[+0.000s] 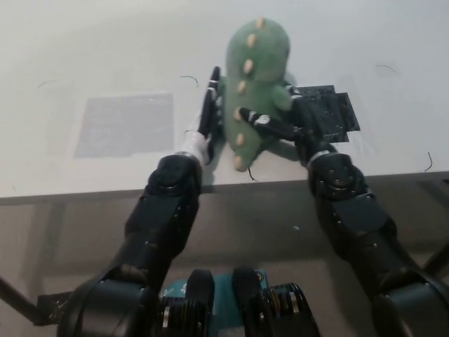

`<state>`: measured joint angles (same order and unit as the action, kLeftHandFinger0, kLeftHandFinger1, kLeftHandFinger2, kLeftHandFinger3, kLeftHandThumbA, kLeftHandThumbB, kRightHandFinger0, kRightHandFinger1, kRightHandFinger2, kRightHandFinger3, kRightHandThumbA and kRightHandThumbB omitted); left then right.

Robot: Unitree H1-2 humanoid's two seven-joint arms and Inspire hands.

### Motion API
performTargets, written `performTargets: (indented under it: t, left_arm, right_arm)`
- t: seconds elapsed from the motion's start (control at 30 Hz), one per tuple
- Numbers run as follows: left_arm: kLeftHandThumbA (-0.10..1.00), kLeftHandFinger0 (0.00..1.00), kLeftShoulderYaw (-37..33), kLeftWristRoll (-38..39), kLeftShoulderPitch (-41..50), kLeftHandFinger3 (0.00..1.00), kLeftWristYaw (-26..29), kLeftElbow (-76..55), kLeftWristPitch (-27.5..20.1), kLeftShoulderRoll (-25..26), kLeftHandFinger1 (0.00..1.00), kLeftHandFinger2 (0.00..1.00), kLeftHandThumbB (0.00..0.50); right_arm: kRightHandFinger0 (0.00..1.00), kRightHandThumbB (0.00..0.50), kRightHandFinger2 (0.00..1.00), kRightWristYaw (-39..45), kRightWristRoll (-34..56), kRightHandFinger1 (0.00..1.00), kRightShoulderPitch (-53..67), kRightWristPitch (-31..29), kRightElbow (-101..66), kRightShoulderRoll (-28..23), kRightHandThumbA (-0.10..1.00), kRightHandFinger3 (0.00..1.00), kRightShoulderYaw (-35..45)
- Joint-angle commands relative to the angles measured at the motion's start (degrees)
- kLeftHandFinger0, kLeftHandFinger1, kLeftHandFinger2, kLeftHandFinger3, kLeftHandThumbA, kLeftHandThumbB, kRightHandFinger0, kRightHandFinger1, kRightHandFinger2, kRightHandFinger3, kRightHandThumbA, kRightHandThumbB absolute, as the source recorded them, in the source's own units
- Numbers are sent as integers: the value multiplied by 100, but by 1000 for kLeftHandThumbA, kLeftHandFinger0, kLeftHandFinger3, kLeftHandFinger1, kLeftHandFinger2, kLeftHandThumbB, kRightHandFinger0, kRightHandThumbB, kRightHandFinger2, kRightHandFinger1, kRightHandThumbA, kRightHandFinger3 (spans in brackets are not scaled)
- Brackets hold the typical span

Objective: Use both hands to pick up a dinasour on the right side and move it to the left side

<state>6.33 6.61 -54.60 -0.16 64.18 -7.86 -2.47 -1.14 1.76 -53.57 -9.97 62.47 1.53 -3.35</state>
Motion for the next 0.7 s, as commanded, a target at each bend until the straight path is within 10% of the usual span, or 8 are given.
performTargets:
  t: [0.0,0.13,0.33,0.5,0.67]
  left_arm:
    - [1000,1000,41,141,91,1000,-133,-392,170,-88,1000,1000,307]
    - [1000,1000,-1,52,242,1000,26,-754,451,-31,1000,1000,279]
    - [1000,1000,-40,62,711,1000,9,-1567,718,94,1000,1000,222]
    - [1000,1000,-13,156,1192,1000,-130,-2179,780,274,1000,1000,318]
    - [1000,1000,38,361,1590,1000,-307,-2918,1022,428,1000,1000,276]
  right_arm:
    - [1000,196,1000,229,-244,1000,-372,-174,131,489,1000,1000,-270]
    - [1000,240,1000,247,-279,1000,-354,26,47,560,1000,1000,-372]
    - [1000,180,1000,379,-335,1000,-270,-38,-102,651,1000,1000,-540]
    - [1000,174,1000,414,-358,1000,-177,-234,-66,867,1000,1000,-653]
    - [1000,128,1000,623,-407,1000,-315,-399,47,1002,1000,1000,-795]
